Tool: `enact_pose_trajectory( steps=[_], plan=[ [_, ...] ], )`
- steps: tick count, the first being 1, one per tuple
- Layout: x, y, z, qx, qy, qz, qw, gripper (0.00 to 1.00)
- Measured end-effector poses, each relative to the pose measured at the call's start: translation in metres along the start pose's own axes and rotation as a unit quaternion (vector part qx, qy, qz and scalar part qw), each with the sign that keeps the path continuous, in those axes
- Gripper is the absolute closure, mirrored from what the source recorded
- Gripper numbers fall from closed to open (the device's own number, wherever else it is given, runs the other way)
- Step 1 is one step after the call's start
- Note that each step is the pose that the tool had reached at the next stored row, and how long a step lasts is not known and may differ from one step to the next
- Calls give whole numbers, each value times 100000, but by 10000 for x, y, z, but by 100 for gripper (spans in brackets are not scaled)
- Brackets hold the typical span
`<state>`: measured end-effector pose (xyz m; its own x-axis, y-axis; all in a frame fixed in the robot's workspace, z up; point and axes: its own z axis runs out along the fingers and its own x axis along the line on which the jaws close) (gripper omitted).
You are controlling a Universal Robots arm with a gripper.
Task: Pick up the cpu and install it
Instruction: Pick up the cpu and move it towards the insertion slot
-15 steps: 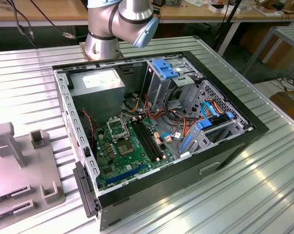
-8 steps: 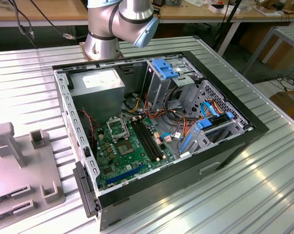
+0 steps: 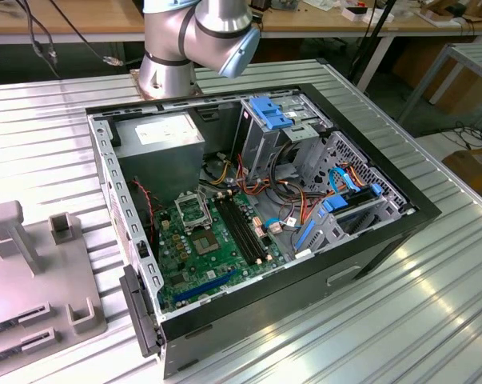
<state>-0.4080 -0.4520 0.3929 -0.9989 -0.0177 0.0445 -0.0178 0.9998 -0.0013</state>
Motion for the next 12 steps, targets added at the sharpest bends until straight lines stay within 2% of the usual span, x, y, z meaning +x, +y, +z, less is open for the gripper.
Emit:
enact_pose_trajectory(
  steps=[12],
  plan=[
    [-93, -2, -5, 4, 6, -2, 100000, 53]
  ],
)
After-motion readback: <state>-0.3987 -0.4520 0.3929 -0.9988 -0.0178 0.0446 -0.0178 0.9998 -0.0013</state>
